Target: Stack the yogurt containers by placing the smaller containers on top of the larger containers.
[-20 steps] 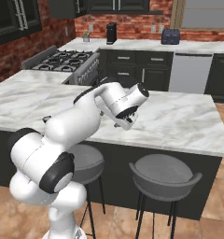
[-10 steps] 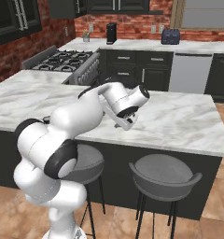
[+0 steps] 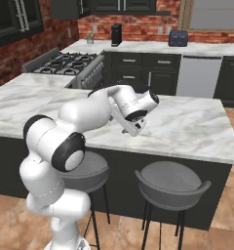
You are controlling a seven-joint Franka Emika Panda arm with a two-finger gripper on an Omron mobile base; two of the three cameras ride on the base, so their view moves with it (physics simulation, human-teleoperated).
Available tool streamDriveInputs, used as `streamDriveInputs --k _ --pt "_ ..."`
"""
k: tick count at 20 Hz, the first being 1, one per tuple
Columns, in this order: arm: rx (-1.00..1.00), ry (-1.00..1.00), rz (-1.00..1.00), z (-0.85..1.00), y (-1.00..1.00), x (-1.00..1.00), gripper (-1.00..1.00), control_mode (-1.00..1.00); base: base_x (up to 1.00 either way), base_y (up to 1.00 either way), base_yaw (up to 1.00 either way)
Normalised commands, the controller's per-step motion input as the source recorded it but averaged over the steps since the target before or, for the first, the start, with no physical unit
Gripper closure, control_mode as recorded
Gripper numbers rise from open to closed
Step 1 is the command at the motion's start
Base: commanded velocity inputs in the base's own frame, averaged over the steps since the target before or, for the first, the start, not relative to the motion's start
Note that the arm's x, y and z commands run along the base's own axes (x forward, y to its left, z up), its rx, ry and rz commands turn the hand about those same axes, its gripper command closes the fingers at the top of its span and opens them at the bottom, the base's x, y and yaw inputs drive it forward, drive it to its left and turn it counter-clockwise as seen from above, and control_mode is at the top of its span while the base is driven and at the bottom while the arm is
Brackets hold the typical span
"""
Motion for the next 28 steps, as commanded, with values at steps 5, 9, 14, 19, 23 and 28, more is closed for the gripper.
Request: streamDriveInputs --k 5,9,14,19,23,28 --pt "0.05 0.0 0.0 -0.11 -0.17 0.35 -1.0 -1.0 0.0 0.0 0.0" --pt "0.04 0.0 0.0 -0.09 -0.1 0.39 -1.0 -1.0 0.0 0.0 0.0" --pt "0.02 0.0 0.0 -0.07 -0.04 0.37 -1.0 -1.0 0.0 0.0 0.0" --pt "0.0 0.02 0.0 -0.14 0.0 0.36 -1.0 -1.0 0.0 0.0 0.0" --pt "0.0 0.02 0.0 -0.19 0.0 0.29 -1.0 -1.0 0.0 0.0 0.0" --pt "0.0 0.0 0.0 -0.21 0.0 0.23 -1.0 -1.0 0.0 0.0 0.0"
